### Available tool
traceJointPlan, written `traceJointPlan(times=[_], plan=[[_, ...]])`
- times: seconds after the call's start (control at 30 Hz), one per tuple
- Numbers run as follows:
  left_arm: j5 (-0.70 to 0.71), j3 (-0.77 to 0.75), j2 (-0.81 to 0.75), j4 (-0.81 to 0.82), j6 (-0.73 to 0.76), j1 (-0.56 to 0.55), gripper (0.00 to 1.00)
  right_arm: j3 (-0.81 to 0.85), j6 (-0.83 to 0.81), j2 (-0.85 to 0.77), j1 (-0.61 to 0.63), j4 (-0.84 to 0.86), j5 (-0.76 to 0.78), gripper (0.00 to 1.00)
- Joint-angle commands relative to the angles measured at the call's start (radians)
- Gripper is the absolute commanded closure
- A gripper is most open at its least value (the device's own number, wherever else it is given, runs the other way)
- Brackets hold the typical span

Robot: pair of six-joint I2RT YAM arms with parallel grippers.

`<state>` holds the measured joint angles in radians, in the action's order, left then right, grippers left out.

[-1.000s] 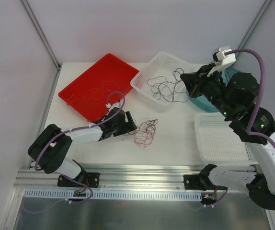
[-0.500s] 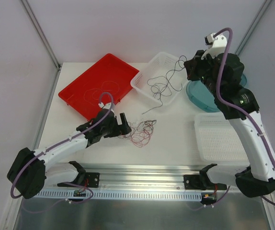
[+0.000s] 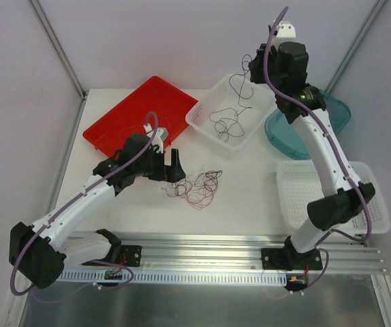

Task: Untangle the cables

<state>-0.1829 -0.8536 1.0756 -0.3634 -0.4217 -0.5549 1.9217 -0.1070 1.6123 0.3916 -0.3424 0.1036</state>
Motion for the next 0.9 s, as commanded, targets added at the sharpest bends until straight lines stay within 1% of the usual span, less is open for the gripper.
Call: traceJointPlan(times=[0.0, 0.03, 0.13, 0.2, 0.23, 0.3, 0.33, 0.4, 0.43, 0.53, 0.57, 0.63, 0.67, 0.73, 0.77, 0.8, 0.87], plan=[[-0.108, -0.123, 0.052, -0.049, 0.144, 0.009, 0.01, 0.049, 0.003, 0.121, -0.056, 0.081, -0.068, 0.99], [-0.124, -0.169, 0.076, -0.051, 0.152, 0.010, 0.01, 0.054, 0.019, 0.148, -0.068, 0.100, -0.094, 0.99], [-0.170, -0.238, 0.118, -0.062, 0.190, 0.015, 0.01, 0.086, 0.030, 0.273, -0.102, 0.112, -0.136, 0.98], [-0.165, -0.263, 0.133, -0.071, 0.219, 0.015, 0.01, 0.109, 0.032, 0.348, -0.111, 0.092, -0.119, 0.91], [-0.159, -0.269, 0.144, -0.072, 0.228, 0.019, 0.01, 0.109, 0.036, 0.363, -0.114, 0.068, -0.110, 0.74], [-0.120, -0.263, 0.155, -0.071, 0.230, 0.019, 0.01, 0.080, 0.043, 0.374, -0.117, 0.043, -0.111, 0.52], [-0.116, -0.246, 0.165, -0.069, 0.230, 0.024, 0.01, 0.060, 0.047, 0.356, -0.115, 0.027, -0.126, 0.38], [-0.121, -0.236, 0.179, -0.072, 0.222, 0.033, 0.01, -0.008, 0.055, 0.307, -0.105, 0.029, -0.162, 0.33], [-0.109, -0.223, 0.184, -0.069, 0.221, 0.036, 0.01, -0.092, 0.058, 0.246, -0.097, 0.034, -0.169, 0.29], [-0.061, -0.213, 0.198, -0.069, 0.207, 0.038, 0.01, -0.206, 0.087, 0.151, -0.063, 0.016, -0.177, 0.28], [-0.058, -0.210, 0.204, -0.071, 0.199, 0.038, 0.01, -0.278, 0.098, 0.089, -0.044, 0.010, -0.182, 0.28], [-0.055, -0.205, 0.222, -0.071, 0.195, 0.036, 0.01, -0.355, 0.138, 0.023, -0.014, -0.010, -0.185, 0.28], [-0.044, -0.203, 0.231, -0.071, 0.193, 0.038, 0.01, -0.430, 0.144, -0.035, 0.019, -0.017, -0.179, 0.28], [-0.038, -0.200, 0.254, -0.069, 0.182, 0.038, 0.01, -0.493, 0.177, -0.087, 0.056, -0.030, -0.156, 0.28], [-0.038, -0.200, 0.262, -0.071, 0.182, 0.038, 0.01, -0.559, 0.196, -0.113, 0.093, -0.032, -0.150, 0.29], [-0.041, -0.200, 0.268, -0.071, 0.175, 0.038, 0.01, -0.587, 0.214, -0.152, 0.110, -0.029, -0.145, 0.30], [-0.047, -0.200, 0.280, -0.071, 0.158, 0.036, 0.01, -0.638, 0.263, -0.179, 0.157, -0.006, -0.151, 0.34]])
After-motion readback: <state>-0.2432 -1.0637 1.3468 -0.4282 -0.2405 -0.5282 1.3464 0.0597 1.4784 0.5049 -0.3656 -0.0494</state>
